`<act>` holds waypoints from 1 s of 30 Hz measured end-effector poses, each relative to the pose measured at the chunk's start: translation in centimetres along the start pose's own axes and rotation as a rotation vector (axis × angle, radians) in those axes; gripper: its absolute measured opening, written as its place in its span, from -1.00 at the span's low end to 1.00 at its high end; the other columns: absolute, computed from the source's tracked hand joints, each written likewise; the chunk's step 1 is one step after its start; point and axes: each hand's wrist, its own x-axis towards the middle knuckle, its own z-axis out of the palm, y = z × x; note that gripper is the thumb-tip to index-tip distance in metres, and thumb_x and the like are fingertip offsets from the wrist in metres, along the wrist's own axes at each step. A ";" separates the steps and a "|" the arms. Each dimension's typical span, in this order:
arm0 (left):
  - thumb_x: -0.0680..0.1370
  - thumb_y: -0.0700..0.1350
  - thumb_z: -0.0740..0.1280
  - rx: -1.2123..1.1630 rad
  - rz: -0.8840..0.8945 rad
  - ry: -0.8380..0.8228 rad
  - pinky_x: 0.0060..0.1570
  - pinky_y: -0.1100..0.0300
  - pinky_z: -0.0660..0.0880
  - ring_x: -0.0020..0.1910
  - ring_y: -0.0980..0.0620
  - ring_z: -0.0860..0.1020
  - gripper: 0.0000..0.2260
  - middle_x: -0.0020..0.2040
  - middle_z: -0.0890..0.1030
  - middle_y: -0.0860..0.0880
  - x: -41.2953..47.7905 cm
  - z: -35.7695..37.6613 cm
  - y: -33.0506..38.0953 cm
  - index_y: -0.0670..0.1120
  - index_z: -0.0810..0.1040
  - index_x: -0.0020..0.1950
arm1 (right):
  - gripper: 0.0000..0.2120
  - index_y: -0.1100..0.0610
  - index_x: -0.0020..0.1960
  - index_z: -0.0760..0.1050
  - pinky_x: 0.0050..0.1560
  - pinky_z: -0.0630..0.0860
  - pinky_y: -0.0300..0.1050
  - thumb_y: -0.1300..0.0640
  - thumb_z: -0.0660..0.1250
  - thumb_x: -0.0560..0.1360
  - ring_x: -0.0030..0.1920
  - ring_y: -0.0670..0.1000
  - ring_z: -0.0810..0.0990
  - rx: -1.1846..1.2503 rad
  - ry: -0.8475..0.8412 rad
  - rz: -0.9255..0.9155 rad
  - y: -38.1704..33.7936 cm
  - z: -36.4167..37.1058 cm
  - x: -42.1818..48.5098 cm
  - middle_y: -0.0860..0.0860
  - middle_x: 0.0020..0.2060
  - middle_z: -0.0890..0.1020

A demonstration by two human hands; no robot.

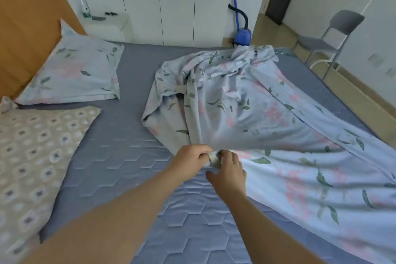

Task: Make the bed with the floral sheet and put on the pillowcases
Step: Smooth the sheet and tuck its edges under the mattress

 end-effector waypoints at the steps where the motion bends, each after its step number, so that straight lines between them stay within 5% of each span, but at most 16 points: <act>1: 0.53 -0.29 0.25 -0.009 0.008 0.003 -0.25 0.47 0.31 -0.08 0.03 0.52 -0.77 0.05 0.65 -0.17 -0.6 -0.3 0.8 -0.21 0.61 0.13 | -0.53 0.03 0.34 0.27 0.23 0.29 -0.09 0.12 0.31 0.47 0.28 0.06 0.39 0.062 0.064 0.018 -0.3 -0.4 -0.5 -0.02 0.24 0.42; 4: 0.52 -0.22 0.32 0.009 0.027 0.014 -0.29 0.50 0.31 -0.16 0.10 0.49 -0.83 -0.03 0.66 -0.16 -2.4 -1.2 2.1 -0.19 0.62 0.08 | -0.59 0.00 0.35 0.34 0.17 0.37 -0.04 0.16 0.26 0.52 0.20 0.10 0.48 0.112 0.071 -0.002 -0.5 -1.9 -1.6 0.01 0.16 0.53; 6: 0.50 -0.18 0.37 0.030 0.041 0.001 -0.18 0.33 0.41 -0.08 -0.03 0.58 -0.80 -0.01 0.66 -0.16 -3.4 -1.8 2.5 -0.17 0.61 0.10 | -0.72 0.08 0.21 0.47 0.02 0.42 -0.08 0.22 0.22 0.52 0.09 0.14 0.52 0.133 0.022 -0.015 -0.4 -3.2 -2.2 0.07 0.06 0.58; 10: 0.53 -0.26 0.26 0.523 -0.004 -0.117 0.07 0.10 0.44 0.17 -0.14 0.50 -0.71 0.19 0.49 -0.16 -4.7 -2.1 1.7 -0.14 0.50 0.26 | -0.83 0.09 -0.12 0.45 -0.29 0.30 -0.15 0.29 0.15 0.52 -0.23 0.08 0.43 0.281 -0.057 -0.071 -0.4 -6.1 -3.7 0.03 -0.31 0.48; 13: 0.56 -0.23 0.19 0.666 -0.087 0.017 0.02 0.08 0.43 0.17 -0.14 0.48 -0.75 0.17 0.51 -0.14 -4.8 -2.9 1.8 -0.12 0.50 0.21 | -0.82 0.13 -0.24 0.36 -0.42 0.20 -0.20 0.30 0.17 0.52 -0.40 -0.01 0.29 0.368 -0.081 -0.075 -0.1 -8.1 -4.5 0.00 -0.43 0.36; 17: 0.60 -0.24 0.14 0.115 -0.156 0.230 -0.34 0.15 0.29 -0.17 -0.08 0.43 -0.86 -0.12 0.51 -0.15 -4.5 -4.2 4.9 -0.07 0.46 0.02 | -0.83 0.14 -0.24 0.35 -0.24 0.26 -0.12 0.17 0.22 0.52 -0.25 0.07 0.37 0.191 -0.154 -0.050 1.0 -10.5 -4.2 0.04 -0.36 0.39; 19: 0.59 -0.26 0.12 -0.123 -0.158 0.268 -0.37 0.27 0.29 -0.21 -0.01 0.42 -0.83 -0.15 0.49 -0.07 -4.2 -4.5 6.3 -0.04 0.44 -0.04 | -0.93 0.08 -0.08 0.43 -0.02 0.35 -0.09 0.09 0.25 0.49 -0.01 0.11 0.43 -0.092 -0.121 -0.080 0.8 -11.0 -4.2 0.06 -0.09 0.48; 21: 0.58 -0.28 0.13 -0.231 -0.129 0.280 -0.33 0.35 0.32 -0.15 0.03 0.43 -0.79 -0.11 0.50 -0.02 -4.5 -4.4 8.0 -0.02 0.49 -0.01 | -0.55 -0.03 0.29 0.35 0.28 0.29 -0.01 0.02 0.34 0.43 0.29 0.12 0.34 -0.156 -0.071 -0.145 0.0 -11.4 -4.5 0.02 0.27 0.36; 23: 0.55 -0.31 0.16 -0.207 -0.060 0.223 -0.33 0.42 0.33 -0.13 0.06 0.44 -0.75 -0.12 0.52 0.02 -4.8 -4.2 9.2 -0.04 0.56 0.01 | -0.39 -0.09 0.41 0.25 0.36 0.22 0.01 -0.02 0.38 0.41 0.37 0.10 0.28 -0.093 -0.044 -0.250 -1.1 -11.4 -4.6 -0.07 0.36 0.32; 26: 0.50 -0.27 0.26 -0.177 0.021 0.150 -0.33 0.44 0.36 -0.20 0.09 0.46 -0.72 -0.23 0.54 0.12 -5.3 -3.8 9.6 0.14 0.50 -0.19 | -0.96 -0.02 -0.04 0.44 0.02 0.34 -0.13 0.07 0.27 0.51 0.04 0.07 0.44 0.043 -0.097 -0.311 -2.4 -10.9 -4.3 -0.10 -0.17 0.52; 28: 0.50 -0.19 0.31 -0.184 0.010 0.159 -0.29 0.29 0.37 -0.29 0.09 0.43 -0.74 -0.29 0.50 0.16 -5.5 -3.7 9.2 0.18 0.40 -0.22 | -0.83 0.05 -0.22 0.37 -0.25 0.32 -0.20 0.16 0.22 0.55 -0.15 0.05 0.43 0.166 -0.128 -0.287 -2.5 -11.1 -4.1 -0.09 -0.38 0.42; 30: 0.48 -0.19 0.35 -0.132 0.031 0.167 -0.24 0.28 0.38 -0.24 0.06 0.44 -0.72 -0.25 0.47 0.15 -5.8 -3.6 9.0 0.18 0.35 -0.15 | -0.77 0.07 -0.28 0.37 -0.30 0.32 -0.21 0.20 0.24 0.54 -0.22 0.04 0.43 0.297 -0.142 -0.238 -2.2 -11.5 -4.1 -0.05 -0.41 0.43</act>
